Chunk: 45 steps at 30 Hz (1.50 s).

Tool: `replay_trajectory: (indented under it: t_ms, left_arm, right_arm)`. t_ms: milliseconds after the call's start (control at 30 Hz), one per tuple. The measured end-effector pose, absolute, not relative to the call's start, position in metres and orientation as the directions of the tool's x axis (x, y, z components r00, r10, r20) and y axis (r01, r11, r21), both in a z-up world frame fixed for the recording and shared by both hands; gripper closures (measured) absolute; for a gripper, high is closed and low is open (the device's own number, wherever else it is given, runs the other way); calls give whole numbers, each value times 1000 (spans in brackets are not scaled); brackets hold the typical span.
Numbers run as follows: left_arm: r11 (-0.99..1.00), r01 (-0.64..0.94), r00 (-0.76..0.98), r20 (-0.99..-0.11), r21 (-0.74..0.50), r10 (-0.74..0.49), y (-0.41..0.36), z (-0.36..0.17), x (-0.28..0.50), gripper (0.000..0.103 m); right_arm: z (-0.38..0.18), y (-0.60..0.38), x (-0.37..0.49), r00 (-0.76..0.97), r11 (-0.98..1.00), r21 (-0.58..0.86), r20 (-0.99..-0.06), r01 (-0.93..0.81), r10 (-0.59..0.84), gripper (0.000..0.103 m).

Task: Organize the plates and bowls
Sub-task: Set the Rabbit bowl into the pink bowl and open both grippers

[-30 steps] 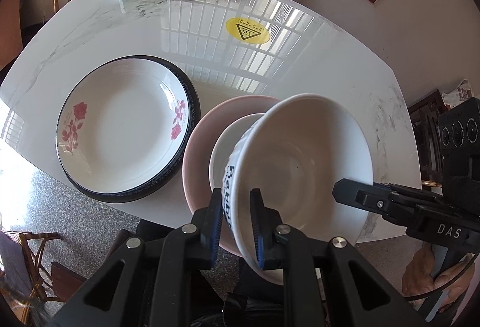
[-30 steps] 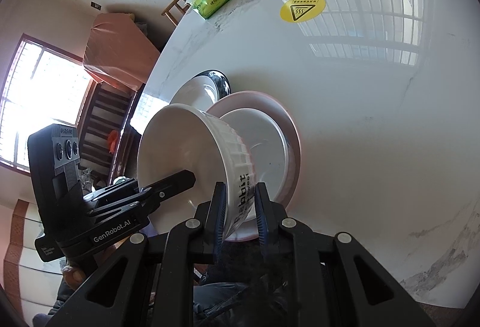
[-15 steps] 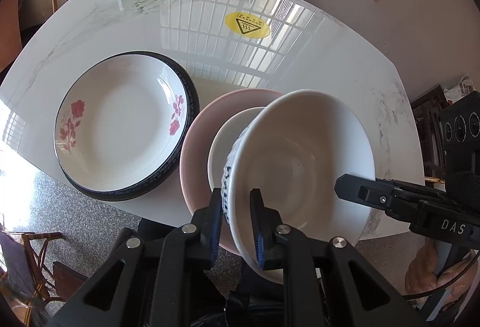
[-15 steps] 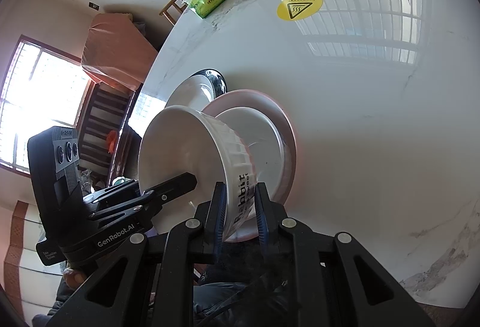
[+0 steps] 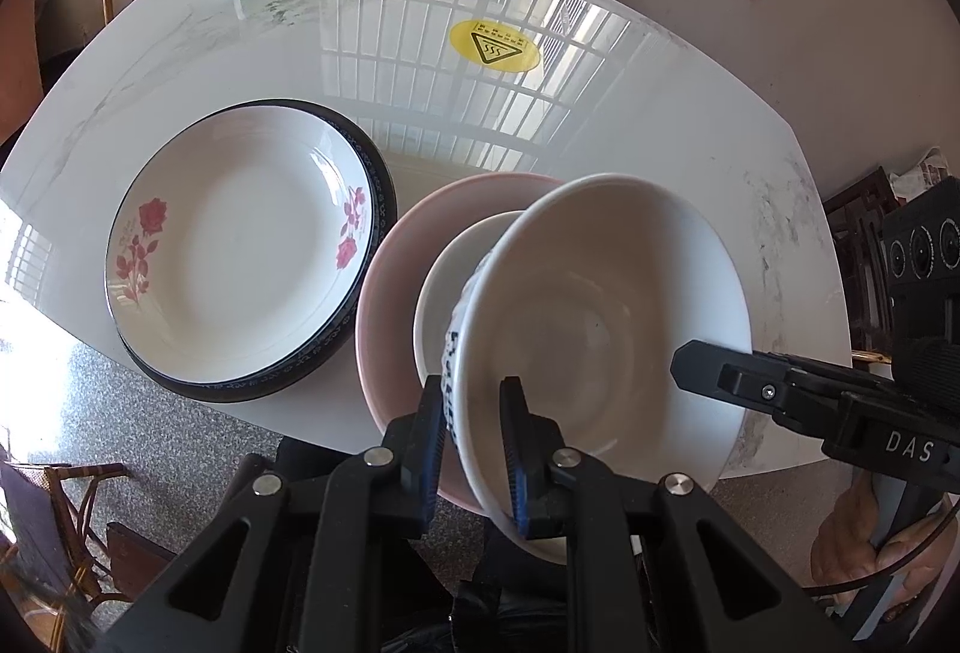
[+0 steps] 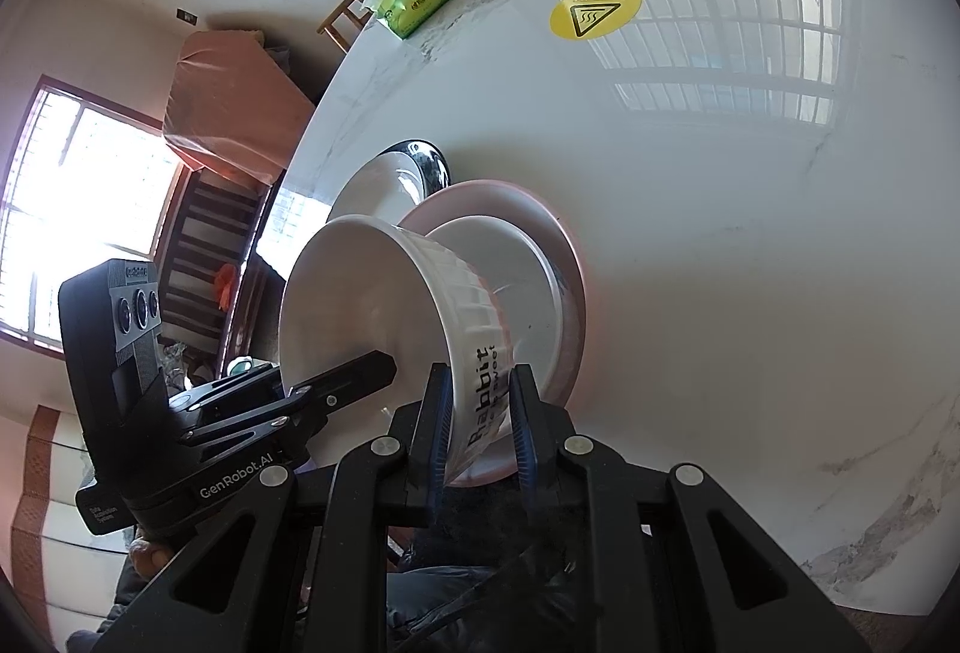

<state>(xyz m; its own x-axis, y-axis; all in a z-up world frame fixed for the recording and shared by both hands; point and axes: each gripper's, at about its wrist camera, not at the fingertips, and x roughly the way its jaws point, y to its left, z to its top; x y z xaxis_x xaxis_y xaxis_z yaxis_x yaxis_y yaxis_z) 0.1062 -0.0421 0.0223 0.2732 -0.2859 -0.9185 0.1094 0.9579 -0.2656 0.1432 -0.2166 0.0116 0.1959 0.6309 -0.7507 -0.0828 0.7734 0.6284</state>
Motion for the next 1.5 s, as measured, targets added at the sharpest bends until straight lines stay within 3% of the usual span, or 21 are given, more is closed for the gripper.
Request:
replay_trajectory:
  t_ms: [467, 900, 1033, 1500]
  left_arm:
    - [961, 111, 293, -915, -254, -276, -43, 21, 108, 86]
    - [969, 141, 347, -906, -205, -242, -45, 23, 112, 68]
    - [975, 153, 400, -893, -159, -208, -46, 29, 108, 68]
    - [989, 146, 604, -794, 35, -61, -45, 50, 84, 65]
  right_arm:
    - [11, -218, 144, 195, 772, 630, -750, -80, 632, 84]
    - [8, -223, 145, 221, 778, 623, -749, -86, 625, 81]
    - [14, -227, 142, 254, 756, 647, -718, -97, 648, 81]
    - [30, -231, 117, 485, 846, 507, -704, -167, 518, 77]
